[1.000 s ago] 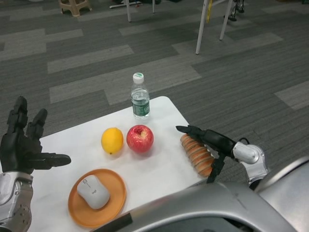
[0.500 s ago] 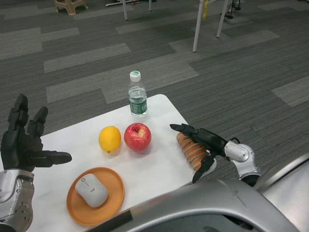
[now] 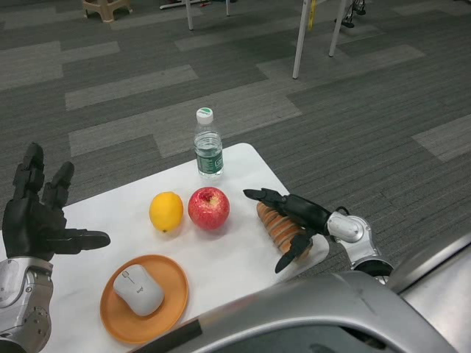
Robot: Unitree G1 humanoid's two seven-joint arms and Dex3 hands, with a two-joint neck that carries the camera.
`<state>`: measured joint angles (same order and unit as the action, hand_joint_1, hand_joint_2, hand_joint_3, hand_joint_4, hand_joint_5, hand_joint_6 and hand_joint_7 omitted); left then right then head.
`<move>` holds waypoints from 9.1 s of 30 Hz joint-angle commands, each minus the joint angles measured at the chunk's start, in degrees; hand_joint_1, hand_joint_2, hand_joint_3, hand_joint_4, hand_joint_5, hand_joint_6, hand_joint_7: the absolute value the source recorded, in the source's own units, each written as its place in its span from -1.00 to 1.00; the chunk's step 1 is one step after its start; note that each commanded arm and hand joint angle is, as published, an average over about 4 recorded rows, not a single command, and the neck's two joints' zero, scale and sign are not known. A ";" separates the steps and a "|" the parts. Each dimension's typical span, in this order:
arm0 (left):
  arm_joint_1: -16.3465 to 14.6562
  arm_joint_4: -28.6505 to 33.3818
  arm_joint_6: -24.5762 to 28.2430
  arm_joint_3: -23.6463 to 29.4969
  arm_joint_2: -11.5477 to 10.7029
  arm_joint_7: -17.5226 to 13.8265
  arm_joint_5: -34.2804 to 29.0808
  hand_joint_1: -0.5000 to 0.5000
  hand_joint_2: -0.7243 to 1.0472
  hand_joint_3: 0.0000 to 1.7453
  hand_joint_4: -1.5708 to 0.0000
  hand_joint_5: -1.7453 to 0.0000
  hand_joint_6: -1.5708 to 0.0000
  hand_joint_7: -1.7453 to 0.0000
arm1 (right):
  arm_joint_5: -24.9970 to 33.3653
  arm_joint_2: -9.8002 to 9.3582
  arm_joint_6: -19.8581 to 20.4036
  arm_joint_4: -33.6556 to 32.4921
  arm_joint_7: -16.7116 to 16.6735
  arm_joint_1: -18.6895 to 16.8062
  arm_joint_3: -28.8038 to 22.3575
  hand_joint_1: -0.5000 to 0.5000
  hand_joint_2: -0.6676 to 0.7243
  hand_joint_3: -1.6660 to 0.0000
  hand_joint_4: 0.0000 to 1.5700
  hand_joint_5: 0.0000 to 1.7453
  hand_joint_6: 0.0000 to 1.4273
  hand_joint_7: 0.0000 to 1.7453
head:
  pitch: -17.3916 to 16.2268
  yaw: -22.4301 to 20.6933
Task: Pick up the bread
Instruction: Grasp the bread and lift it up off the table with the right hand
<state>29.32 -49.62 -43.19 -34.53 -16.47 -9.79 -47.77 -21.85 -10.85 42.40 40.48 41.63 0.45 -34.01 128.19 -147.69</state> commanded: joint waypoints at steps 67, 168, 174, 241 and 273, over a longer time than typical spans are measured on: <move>0.28 -0.39 -0.69 -0.02 0.03 0.12 0.48 1.00 -0.40 -0.90 1.00 0.53 1.00 1.00 | 11.39 1.44 -2.33 -0.01 -5.50 2.18 9.42 -0.25 -1.00 0.52 -1.00 -0.11 -0.38 0.80 | -2.45 -0.57; 0.21 -0.57 -0.71 0.03 -0.59 0.08 -0.31 1.00 -0.40 -0.90 1.00 0.53 1.00 1.00 | -49.78 15.90 -42.89 -48.53 8.30 -11.09 5.93 -0.75 -0.73 0.43 -1.00 -0.44 -1.00 -0.80 | 0.30 -2.03; 0.19 -0.54 -0.76 -0.02 -0.50 0.12 -0.31 1.00 -0.40 -0.90 1.00 0.53 1.00 1.00 | -51.93 15.88 -41.68 -43.36 7.79 -9.73 5.84 -0.75 -0.64 0.43 -1.00 -0.44 -1.00 -0.76 | 0.26 -2.55; -0.16 -0.72 -1.20 0.25 -0.15 0.12 -0.31 1.00 -0.40 -0.90 1.00 0.53 1.00 1.00 | -50.77 9.62 -36.84 -24.73 -4.65 -2.54 6.67 0.17 -0.84 0.45 -1.00 0.44 -1.00 0.76 | 1.18 -4.02; -0.67 -0.48 -1.29 0.18 0.03 0.12 -0.31 1.00 -0.40 -0.93 1.00 0.53 1.00 1.00 | -36.09 8.72 -31.22 -29.45 -4.18 -2.87 2.17 0.04 -0.86 0.40 -1.00 0.25 -1.00 0.14 | 1.36 -4.77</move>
<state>29.22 -49.79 -43.87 -34.43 -16.33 -9.79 -47.96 -59.79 -4.05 7.65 10.56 35.61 -1.88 -32.61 129.51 -152.39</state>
